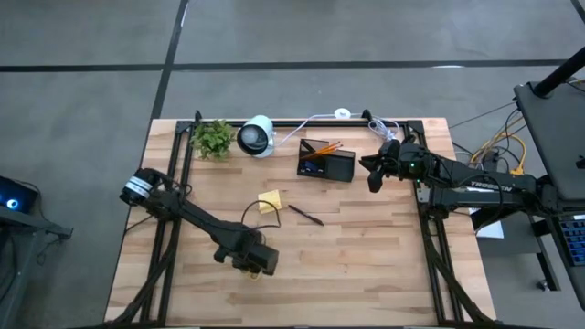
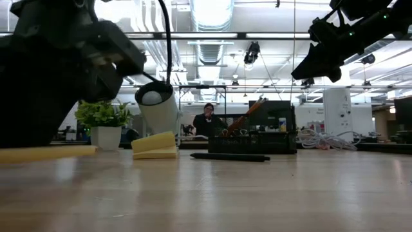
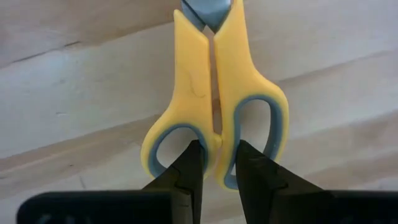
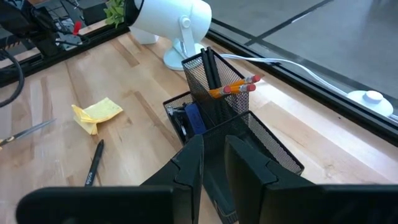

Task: Pick and place office supplies into organizer
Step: Put the scissors into the desk organizer

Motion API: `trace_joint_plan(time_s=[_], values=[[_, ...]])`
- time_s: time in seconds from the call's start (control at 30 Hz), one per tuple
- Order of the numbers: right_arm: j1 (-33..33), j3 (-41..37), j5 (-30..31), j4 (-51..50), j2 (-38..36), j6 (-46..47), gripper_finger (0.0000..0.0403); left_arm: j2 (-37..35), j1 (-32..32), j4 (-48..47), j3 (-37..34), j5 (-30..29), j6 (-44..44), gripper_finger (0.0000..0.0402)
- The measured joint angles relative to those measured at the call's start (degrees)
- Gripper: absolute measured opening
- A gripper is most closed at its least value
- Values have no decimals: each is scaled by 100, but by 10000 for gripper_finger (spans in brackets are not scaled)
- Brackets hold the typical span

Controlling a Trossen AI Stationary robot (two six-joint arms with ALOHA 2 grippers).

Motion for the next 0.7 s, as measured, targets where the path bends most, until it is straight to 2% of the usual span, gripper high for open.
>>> trace_joint_plan(time_s=[0.13,0.27,0.5,0.6,0.7], values=[[-2,-2,0,0,0,-1,57,-134,-6,66,47,-146,145,54],[-2,-2,-7,0,0,0,57,-342,6,153,68,-593,141,54],[-1,-1,-86,0,-7,-108,57,-796,20,493,79,-1743,120,54],[0,-2,-326,10,-7,-183,57,-977,48,576,81,-2309,106,54],[-2,0,-811,93,-11,-94,57,-1192,112,725,81,-2878,273,54]])
